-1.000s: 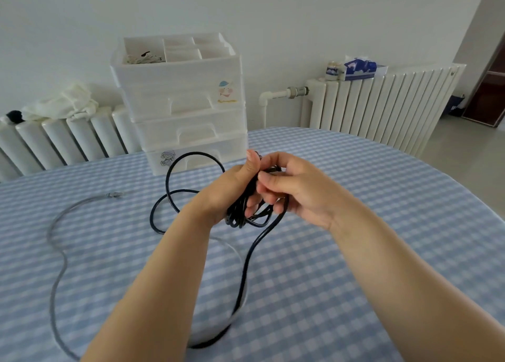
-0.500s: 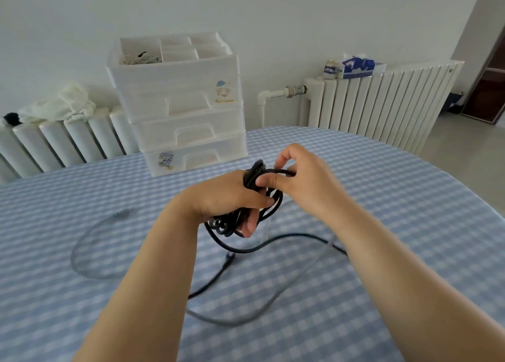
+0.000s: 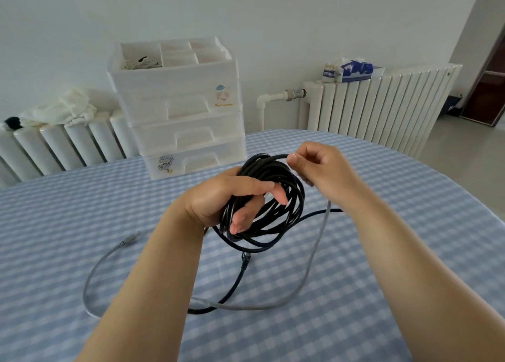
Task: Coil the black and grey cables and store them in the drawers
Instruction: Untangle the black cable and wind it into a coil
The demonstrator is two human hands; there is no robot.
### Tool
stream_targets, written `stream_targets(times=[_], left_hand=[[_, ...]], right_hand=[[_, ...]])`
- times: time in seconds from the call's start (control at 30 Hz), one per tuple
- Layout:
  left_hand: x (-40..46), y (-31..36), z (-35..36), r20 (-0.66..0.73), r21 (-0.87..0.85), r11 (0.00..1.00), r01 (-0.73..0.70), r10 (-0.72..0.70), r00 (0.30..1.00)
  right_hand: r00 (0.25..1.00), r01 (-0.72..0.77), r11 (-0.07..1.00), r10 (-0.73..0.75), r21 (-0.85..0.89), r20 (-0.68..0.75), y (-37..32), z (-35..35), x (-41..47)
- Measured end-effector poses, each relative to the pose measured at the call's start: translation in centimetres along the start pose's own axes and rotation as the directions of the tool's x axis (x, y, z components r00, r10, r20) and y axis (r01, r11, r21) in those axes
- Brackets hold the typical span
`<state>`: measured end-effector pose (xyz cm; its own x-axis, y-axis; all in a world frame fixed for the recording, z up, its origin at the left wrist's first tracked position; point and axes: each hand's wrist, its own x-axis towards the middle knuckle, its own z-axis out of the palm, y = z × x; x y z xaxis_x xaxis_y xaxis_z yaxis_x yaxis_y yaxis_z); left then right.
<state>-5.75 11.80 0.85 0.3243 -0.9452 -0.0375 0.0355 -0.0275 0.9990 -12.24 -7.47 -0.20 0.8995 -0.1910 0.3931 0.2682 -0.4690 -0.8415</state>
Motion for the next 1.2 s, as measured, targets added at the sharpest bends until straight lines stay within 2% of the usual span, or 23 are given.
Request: stream_targets(times=[0.13,0.17,0.2,0.3,0.4,0.47,0.57,0.67,0.73,0.77,0.87,0.93,1.0,1.1,1.2], left_hand=[[0.3,-0.2,-0.1,-0.013,-0.239,0.963,-0.122,0.122,0.992],[0.4,-0.3,-0.2,-0.026,-0.310,0.939,-0.150,0.150,0.988],[0.5,-0.3,-0.4,-0.040,-0.374,0.910,-0.180,0.178,0.983],[0.8,-0.3,-0.4,-0.112,-0.512,0.808,-0.293,0.275,0.955],[1.0,0.0,0.2,-0.311,-0.595,0.694,-0.405,0.266,0.912],[1.1,0.2,0.6,-0.417,-0.608,0.636,-0.475,0.254,0.873],[1.1,0.3,0.7,-0.495,-0.628,0.559,-0.542,0.250,0.832],[1.0,0.4,0.4,-0.574,-0.602,0.532,-0.596,0.230,0.786],[0.7,0.7,0.0,-0.658,-0.544,0.515,-0.663,0.229,0.718],[0.4,0.9,-0.4,-0.702,-0.513,0.500,-0.697,0.223,0.677],[-0.1,1.4,-0.8,-0.780,-0.463,0.474,-0.749,0.184,0.598],[0.1,1.5,-0.7,-0.817,-0.429,0.487,-0.761,0.151,0.557],[0.3,1.4,-0.6,-0.848,-0.391,0.491,-0.778,0.136,0.513],[0.4,1.1,-0.7,-0.880,-0.337,0.524,-0.782,0.121,0.460],[0.6,0.6,-0.8,-0.895,-0.321,0.561,-0.763,0.084,0.439]], right_hand=[[0.998,-0.060,0.951,0.067,0.303,-0.015,0.8,1.0,0.5],[0.996,-0.071,0.942,0.083,0.329,-0.025,1.0,1.0,0.6],[0.995,-0.080,0.951,0.094,0.298,-0.033,1.2,0.9,0.7],[0.996,-0.074,0.997,0.074,0.018,-0.050,1.9,1.1,0.7],[0.997,-0.075,0.963,0.067,-0.260,-0.037,1.6,1.3,0.7],[0.994,-0.100,0.926,0.107,-0.363,-0.002,1.4,1.3,0.6],[0.973,-0.167,0.862,0.221,-0.479,0.059,1.5,1.4,0.6],[0.921,-0.234,0.763,0.372,-0.602,0.113,2.1,1.1,0.3],[0.899,-0.243,0.710,0.421,-0.661,0.121,2.3,0.6,0.1],[0.901,-0.253,0.728,0.417,-0.637,0.119,2.3,0.4,0.0],[0.916,-0.348,0.874,0.395,-0.340,0.078,1.6,0.4,0.0],[0.931,-0.337,0.898,0.362,-0.284,0.041,1.1,1.1,-0.1],[0.946,-0.291,0.884,0.322,-0.365,0.026,0.6,1.8,-0.4],[0.974,-0.175,0.809,0.227,-0.561,0.023,-0.7,2.3,-0.9],[0.993,-0.064,0.737,0.116,-0.672,0.033,-2.6,2.2,-1.3]])
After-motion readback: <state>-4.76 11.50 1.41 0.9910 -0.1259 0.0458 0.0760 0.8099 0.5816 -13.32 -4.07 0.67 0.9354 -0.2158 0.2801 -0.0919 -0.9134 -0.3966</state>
